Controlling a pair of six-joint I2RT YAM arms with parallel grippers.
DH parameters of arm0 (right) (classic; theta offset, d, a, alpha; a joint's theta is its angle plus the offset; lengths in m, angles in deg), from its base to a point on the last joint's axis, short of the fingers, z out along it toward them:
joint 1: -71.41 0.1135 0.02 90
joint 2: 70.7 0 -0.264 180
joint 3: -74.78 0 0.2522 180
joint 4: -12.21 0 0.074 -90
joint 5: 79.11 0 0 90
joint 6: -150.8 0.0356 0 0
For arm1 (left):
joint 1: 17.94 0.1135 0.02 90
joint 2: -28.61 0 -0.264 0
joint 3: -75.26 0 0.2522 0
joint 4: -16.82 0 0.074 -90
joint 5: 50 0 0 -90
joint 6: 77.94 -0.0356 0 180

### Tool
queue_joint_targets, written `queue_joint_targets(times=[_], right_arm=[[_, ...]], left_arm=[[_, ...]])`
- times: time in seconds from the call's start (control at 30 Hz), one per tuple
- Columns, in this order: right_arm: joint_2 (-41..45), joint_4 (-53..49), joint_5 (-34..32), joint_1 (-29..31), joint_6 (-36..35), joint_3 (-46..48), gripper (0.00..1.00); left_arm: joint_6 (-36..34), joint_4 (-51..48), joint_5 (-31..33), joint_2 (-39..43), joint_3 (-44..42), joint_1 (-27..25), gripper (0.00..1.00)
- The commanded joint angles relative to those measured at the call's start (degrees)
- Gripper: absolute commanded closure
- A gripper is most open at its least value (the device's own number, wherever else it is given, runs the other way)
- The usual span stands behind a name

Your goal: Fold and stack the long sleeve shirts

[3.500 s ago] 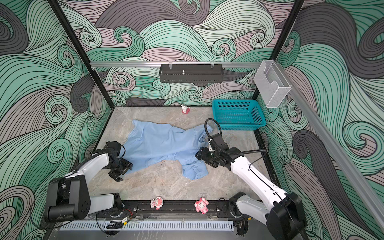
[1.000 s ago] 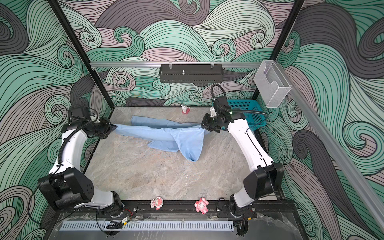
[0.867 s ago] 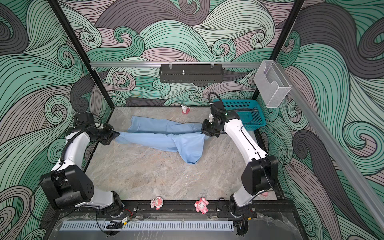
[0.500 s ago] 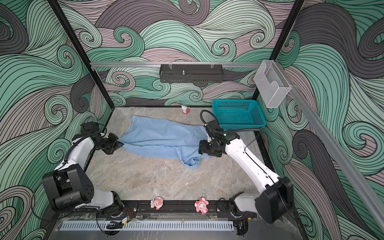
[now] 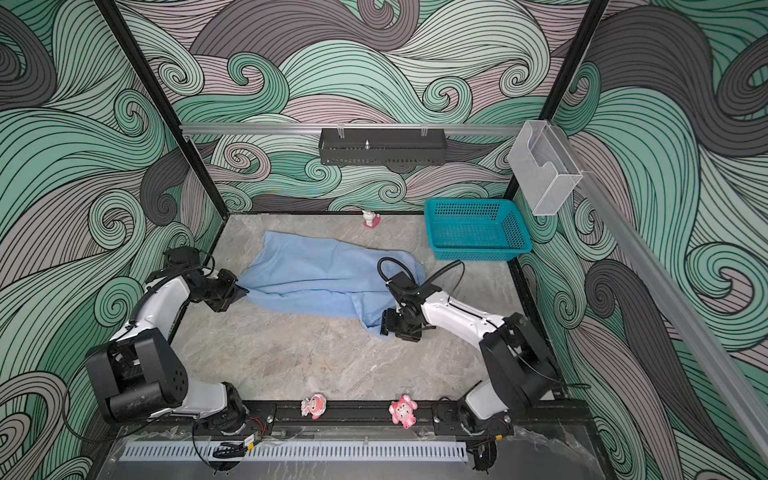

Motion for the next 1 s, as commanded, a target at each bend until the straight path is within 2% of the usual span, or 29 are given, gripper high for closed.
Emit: queue_joint_targets(times=[0.0,0.1,0.17,0.3,0.43,0.6,0.73,0.77,0.8,0.9,0.97], right_arm=[[-0.9,4.7,1.4,1.3,-1.3,-2.7,0.52],[0.1,0.9,-0.2,3.3,-2.6,-5.8,0.85],[2.0,-2.7,-2.0,5.0,-3.0,-8.5,1.0],[5.6,-12.5,-5.2,9.4,-1.5,-17.0,1.0],[5.5,-21.6,-8.2,14.6,1.2,-28.1,1.0],[2.7,-24.0,-5.3,18.2,5.5,-35.4,1.0],[-0.3,-24.7,-5.1,19.9,5.5,-38.8,1.0],[-1.1,-24.7,-5.0,20.1,5.3,-38.9,0.99],[-2.0,-24.6,-4.8,20.2,4.9,-38.8,0.93],[-3.8,-24.7,-4.2,20.8,3.5,-37.6,0.58],[-3.2,-24.9,-4.9,20.9,2.9,-36.3,0.45]], left_arm=[[-1.0,-0.4,0.1,1.3,0.7,-0.4,1.0],[-0.8,-0.3,0.1,1.4,0.7,-0.3,1.0],[-0.7,-0.3,0.0,1.4,0.6,-0.3,1.0],[-0.5,-0.1,-0.1,1.4,0.7,-0.3,1.0],[-0.2,-0.2,0.1,1.3,1.4,-0.3,1.0],[0.2,-0.4,0.2,0.4,2.9,-0.3,1.0],[0.1,-0.6,0.3,-0.2,3.5,-0.3,1.0],[0.1,-0.6,0.3,-0.4,3.4,-0.3,1.0],[0.0,-0.6,0.3,-0.4,3.3,-0.3,1.0],[-0.6,-0.6,0.6,-0.4,2.6,-0.3,1.0],[-1.3,-1.4,1.3,-0.4,2.3,-0.1,1.0]])
